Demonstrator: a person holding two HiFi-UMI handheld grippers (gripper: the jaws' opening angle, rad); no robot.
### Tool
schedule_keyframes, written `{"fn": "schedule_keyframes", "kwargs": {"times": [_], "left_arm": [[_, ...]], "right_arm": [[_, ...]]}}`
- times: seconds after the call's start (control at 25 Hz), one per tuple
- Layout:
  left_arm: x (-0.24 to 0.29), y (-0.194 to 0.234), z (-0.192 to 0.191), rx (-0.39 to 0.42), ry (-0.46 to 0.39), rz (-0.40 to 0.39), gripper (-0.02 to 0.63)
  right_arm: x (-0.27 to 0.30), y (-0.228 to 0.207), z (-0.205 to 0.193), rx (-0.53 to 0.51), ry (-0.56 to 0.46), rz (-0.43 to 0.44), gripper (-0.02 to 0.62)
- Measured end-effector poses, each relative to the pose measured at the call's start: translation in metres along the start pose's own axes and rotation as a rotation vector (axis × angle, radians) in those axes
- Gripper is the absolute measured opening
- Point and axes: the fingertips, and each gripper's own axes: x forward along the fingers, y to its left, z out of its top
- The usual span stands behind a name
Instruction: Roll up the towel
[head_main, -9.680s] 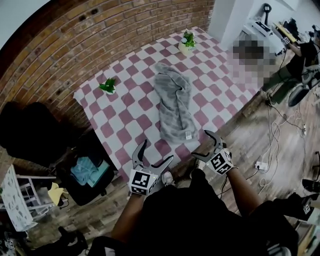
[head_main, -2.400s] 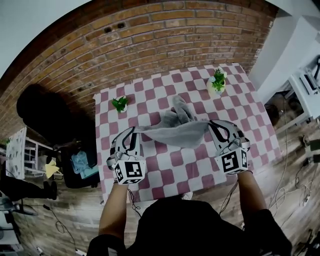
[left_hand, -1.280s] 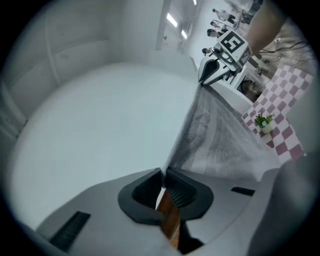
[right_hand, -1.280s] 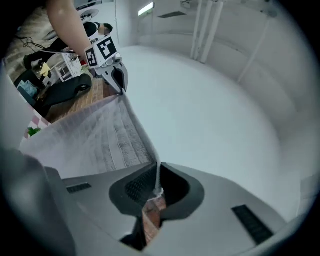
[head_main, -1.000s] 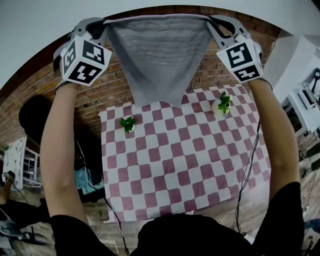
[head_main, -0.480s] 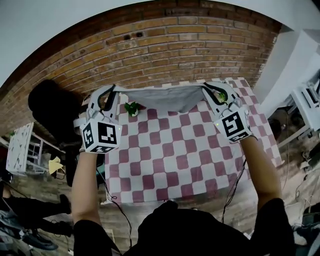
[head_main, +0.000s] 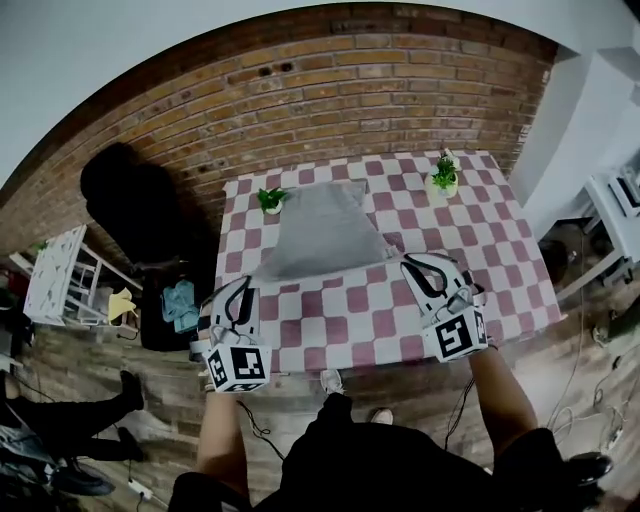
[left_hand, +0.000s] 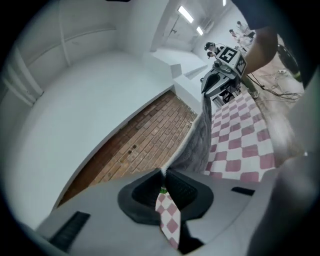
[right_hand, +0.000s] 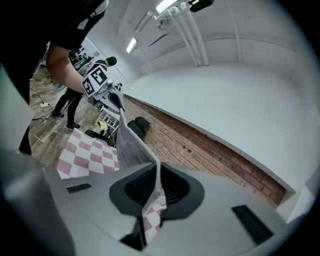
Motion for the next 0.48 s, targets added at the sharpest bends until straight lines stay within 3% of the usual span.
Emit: {"fn": "schedule_keyframes", "kwargs": {"times": [0.32, 0.48], "left_arm": [[-0.066, -0.114, -0.031, -0.205, 0.09, -0.092, 0.031], [-0.097, -0.144, -0.038, -0.214, 0.097, -0.131, 0.032]], "right_arm": [[-0.086, 0.089, -0.039, 0.074, 0.059, 0.134, 0.023], [-0.12, 0.129, -0.046, 0.129, 0.072, 0.243, 0.023]]}}
